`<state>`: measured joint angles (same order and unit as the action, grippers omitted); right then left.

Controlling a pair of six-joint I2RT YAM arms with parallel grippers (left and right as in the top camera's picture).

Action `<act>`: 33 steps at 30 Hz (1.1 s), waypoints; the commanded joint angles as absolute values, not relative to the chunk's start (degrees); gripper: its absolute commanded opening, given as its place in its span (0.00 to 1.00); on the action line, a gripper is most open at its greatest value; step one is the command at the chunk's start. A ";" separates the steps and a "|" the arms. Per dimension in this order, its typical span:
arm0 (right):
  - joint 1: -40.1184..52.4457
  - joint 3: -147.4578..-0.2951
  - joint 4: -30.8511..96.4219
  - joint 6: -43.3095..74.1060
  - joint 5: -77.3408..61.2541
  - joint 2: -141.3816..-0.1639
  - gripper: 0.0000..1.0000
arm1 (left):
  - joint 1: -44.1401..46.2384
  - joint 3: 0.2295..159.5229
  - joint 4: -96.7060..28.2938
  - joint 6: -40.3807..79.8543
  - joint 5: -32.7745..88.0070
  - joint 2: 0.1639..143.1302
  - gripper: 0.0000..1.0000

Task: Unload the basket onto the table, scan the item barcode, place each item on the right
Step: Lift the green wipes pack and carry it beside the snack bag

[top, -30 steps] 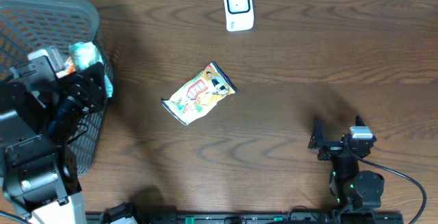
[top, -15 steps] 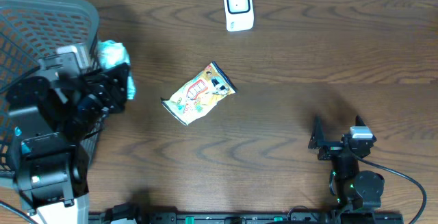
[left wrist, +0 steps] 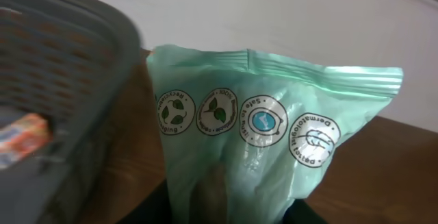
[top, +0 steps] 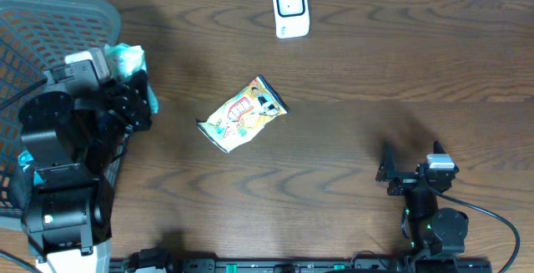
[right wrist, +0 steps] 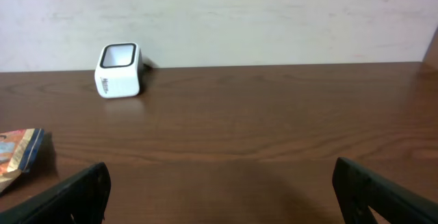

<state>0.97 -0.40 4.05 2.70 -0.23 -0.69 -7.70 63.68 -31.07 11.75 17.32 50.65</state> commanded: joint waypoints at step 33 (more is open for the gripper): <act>0.40 -0.32 4.27 2.07 0.08 -0.38 0.99 | 9.96 67.31 -34.72 9.67 20.36 54.13 0.34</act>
<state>0.97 -0.40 4.05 2.70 -0.23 -0.69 6.70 65.30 -34.59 10.46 20.88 51.48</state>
